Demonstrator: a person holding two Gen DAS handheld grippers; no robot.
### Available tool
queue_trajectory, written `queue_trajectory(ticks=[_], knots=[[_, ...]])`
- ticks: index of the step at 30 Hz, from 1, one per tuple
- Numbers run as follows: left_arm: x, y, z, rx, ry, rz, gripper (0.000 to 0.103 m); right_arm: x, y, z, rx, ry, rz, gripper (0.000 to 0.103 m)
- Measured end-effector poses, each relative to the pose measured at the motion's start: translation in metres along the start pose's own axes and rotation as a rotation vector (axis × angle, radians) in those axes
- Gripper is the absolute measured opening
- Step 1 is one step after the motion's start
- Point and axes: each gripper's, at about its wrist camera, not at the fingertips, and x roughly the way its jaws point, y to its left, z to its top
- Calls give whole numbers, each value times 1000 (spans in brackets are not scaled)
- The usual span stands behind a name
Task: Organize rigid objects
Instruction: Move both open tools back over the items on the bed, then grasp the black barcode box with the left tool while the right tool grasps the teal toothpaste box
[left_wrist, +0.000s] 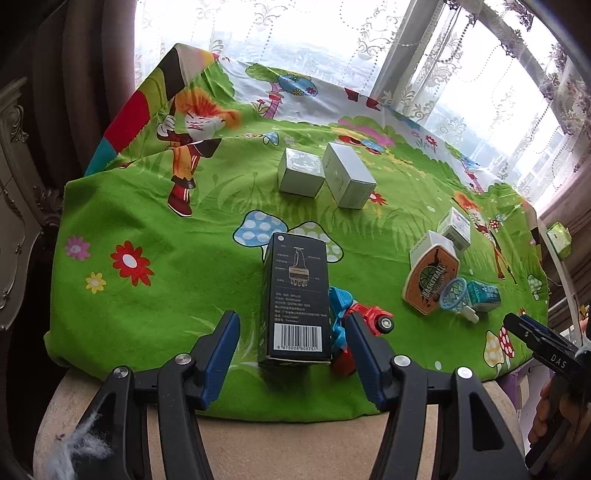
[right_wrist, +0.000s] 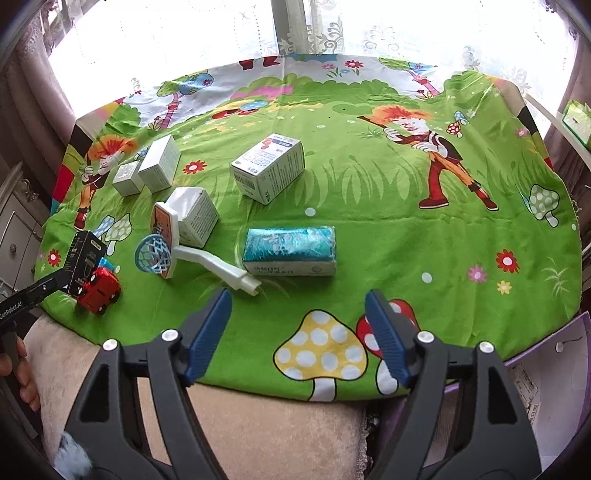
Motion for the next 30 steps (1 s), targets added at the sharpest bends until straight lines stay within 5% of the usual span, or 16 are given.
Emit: queue_trajectory(ticks=[14,22,30], knots=[[28,-1,13,11,45,25,60,40,11,21,-35,39,-27,81],[41,0,13,17,76,35,41,57,13,28,-47,60,-56,81],[37,2,14,7,49,38,40,65,13,27,-49,72,-70,76]])
